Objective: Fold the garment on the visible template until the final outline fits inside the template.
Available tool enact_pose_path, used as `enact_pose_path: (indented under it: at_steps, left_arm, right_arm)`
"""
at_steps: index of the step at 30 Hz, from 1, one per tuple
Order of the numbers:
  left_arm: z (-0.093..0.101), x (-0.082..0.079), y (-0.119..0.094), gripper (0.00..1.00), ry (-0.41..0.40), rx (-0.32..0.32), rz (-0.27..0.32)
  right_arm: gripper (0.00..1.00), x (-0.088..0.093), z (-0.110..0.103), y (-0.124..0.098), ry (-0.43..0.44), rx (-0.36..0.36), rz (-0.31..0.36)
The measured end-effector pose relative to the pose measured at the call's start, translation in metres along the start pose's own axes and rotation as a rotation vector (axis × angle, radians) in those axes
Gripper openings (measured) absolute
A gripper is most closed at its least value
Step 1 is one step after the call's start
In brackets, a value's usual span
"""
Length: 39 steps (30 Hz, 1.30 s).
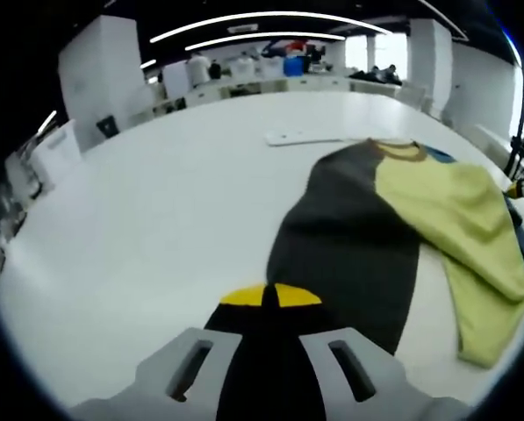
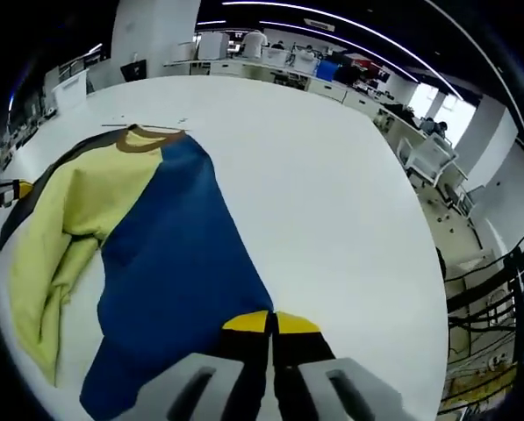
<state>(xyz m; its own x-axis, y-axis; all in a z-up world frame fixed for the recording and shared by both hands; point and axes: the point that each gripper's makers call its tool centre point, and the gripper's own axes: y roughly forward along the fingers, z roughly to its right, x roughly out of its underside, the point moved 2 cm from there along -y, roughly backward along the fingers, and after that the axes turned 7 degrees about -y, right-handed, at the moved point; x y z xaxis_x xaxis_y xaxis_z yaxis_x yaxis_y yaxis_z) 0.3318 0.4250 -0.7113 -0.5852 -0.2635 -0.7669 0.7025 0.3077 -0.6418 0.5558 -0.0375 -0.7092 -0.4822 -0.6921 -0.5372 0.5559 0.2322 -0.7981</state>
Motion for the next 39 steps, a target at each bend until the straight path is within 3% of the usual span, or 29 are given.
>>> enact_pose_path:
  at_steps: [15,39]
  left_arm:
    - [-0.02,-0.004,0.004,0.0,-0.001,-0.041,-0.004]
    - [-0.035,-0.008,0.009,0.0,0.019,-0.067,0.004]
  right_arm:
    - [0.0,-0.008,0.019,0.015,-0.06,0.037,-0.015]
    - [0.0,-0.009,0.028,0.021,-0.035,0.049,-0.014]
